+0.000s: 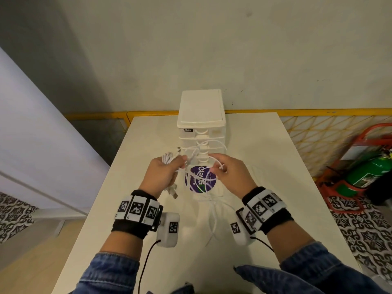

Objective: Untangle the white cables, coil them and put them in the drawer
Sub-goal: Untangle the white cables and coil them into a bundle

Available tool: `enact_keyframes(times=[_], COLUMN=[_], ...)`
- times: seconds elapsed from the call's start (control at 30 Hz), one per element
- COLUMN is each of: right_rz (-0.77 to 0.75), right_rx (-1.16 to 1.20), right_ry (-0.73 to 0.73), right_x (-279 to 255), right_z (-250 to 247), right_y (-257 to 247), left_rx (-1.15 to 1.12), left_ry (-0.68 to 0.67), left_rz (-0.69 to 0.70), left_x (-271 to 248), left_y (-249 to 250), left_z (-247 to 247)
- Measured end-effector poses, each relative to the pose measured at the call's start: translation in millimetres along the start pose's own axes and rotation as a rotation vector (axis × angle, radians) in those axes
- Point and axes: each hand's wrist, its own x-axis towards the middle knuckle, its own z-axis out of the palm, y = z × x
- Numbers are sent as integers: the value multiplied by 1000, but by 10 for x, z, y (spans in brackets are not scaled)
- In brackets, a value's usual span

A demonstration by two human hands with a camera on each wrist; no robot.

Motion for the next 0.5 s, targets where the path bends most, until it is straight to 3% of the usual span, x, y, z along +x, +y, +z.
enact_keyframes(times=[0.13, 0.27, 0.4, 0.5], right_rz=[87, 13, 99, 162], right_rx=[375, 465, 831, 700], right_ry=[94, 16, -51, -79], right_x=[5, -70, -124, -103], right_z=[-155, -248, -268, -260], right_y=[74, -33, -105, -101], left_rx=[164, 198, 103, -22], left_ry=[172, 219, 189, 143], left_rz=[-24, -47, -80, -64], left_x=[89, 135, 118, 102], left_y=[-86, -154, -170, -174], left_z=[-169, -227, -173, -83])
